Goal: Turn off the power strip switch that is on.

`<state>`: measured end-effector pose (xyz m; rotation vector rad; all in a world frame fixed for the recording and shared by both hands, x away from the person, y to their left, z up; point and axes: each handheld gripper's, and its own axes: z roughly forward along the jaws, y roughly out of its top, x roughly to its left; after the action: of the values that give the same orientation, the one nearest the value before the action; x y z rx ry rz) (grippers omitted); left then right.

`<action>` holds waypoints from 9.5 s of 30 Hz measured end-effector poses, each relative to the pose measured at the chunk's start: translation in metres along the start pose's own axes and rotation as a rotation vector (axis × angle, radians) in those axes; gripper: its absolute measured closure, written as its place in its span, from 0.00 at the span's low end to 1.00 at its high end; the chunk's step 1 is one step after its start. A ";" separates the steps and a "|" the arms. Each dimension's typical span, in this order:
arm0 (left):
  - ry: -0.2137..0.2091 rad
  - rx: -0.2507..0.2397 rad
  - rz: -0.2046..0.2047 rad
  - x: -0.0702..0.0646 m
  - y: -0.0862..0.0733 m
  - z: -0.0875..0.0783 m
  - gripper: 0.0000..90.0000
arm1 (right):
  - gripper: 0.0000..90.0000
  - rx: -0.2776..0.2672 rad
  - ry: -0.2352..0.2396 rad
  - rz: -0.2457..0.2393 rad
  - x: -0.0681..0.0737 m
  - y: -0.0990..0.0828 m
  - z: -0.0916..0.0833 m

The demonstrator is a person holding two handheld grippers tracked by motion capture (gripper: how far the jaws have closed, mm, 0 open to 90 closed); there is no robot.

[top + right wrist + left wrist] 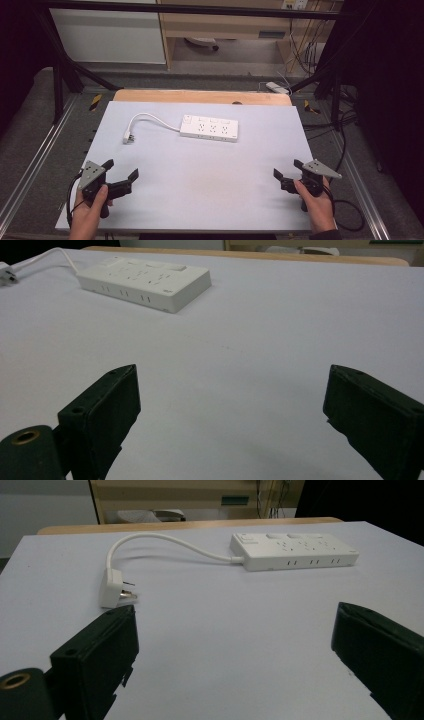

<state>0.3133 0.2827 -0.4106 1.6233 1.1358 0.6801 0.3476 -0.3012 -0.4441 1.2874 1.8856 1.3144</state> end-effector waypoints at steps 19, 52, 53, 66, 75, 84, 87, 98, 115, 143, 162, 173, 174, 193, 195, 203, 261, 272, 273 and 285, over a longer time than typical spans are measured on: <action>-0.007 0.004 0.010 0.002 0.000 0.000 0.06 | 0.06 -0.068 0.021 0.016 0.002 0.008 -0.004; -0.027 0.031 0.038 -0.002 -0.002 0.003 0.06 | 0.04 -0.055 0.053 0.016 0.019 0.064 0.012; -0.026 0.031 0.038 -0.002 -0.002 0.003 0.06 | 0.04 -0.054 0.049 0.015 0.019 0.066 0.014; -0.033 0.035 0.033 -0.003 -0.003 0.004 0.06 | 0.05 -0.021 0.037 0.015 0.015 0.090 0.043; -0.032 0.036 0.028 -0.002 -0.003 0.004 0.06 | 0.06 -0.016 0.041 0.012 0.018 0.109 0.056; -0.037 0.045 0.036 -0.003 -0.003 0.005 0.06 | 0.12 -0.029 0.056 0.019 0.015 0.125 0.066; -0.039 0.047 0.040 -0.003 -0.004 0.005 0.06 | 0.15 -0.031 0.058 0.020 0.014 0.129 0.070; -0.043 0.053 0.049 -0.004 -0.004 0.006 0.06 | 0.43 -0.071 0.060 0.018 0.017 0.140 0.079; -0.047 0.053 0.052 -0.004 -0.004 0.006 0.06 | 0.82 -0.116 0.027 -0.041 0.027 0.161 0.106; -0.050 0.047 0.054 -0.004 -0.003 0.006 0.06 | 1.00 -0.115 0.007 -0.025 0.025 0.160 0.151; -0.055 0.046 0.057 -0.004 -0.003 0.006 0.06 | 1.00 -0.062 -0.012 -0.050 0.032 0.146 0.184; -0.059 0.050 0.058 -0.004 -0.003 0.007 0.06 | 1.00 -0.038 -0.014 -0.042 0.035 0.135 0.201; -0.059 0.047 0.057 -0.004 -0.003 0.007 0.06 | 1.00 -0.038 -0.014 -0.042 0.035 0.135 0.201; -0.064 0.047 0.063 -0.004 -0.002 0.007 0.06 | 1.00 0.015 -0.015 -0.046 0.037 0.121 0.216; -0.063 0.046 0.059 -0.004 -0.002 0.007 0.06 | 1.00 0.020 -0.012 -0.053 0.037 0.119 0.218; -0.064 0.050 0.062 -0.004 -0.002 0.007 0.06 | 1.00 0.035 -0.008 -0.058 0.039 0.116 0.221; -0.067 0.043 0.052 -0.004 -0.001 0.007 0.06 | 1.00 0.086 -0.017 -0.045 0.048 0.094 0.242; -0.067 0.043 0.054 -0.005 -0.001 0.007 0.06 | 1.00 0.079 -0.006 -0.045 0.051 0.096 0.242; -0.068 0.042 0.055 -0.005 -0.001 0.007 0.06 | 1.00 0.078 -0.005 -0.046 0.051 0.096 0.242; -0.069 0.043 0.054 -0.005 -0.001 0.007 0.05 | 1.00 0.076 -0.022 -0.072 0.054 0.095 0.242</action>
<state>0.3170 0.2750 -0.4137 1.7061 1.0660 0.6336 0.5587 -0.1404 -0.4505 1.2539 1.9653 1.1982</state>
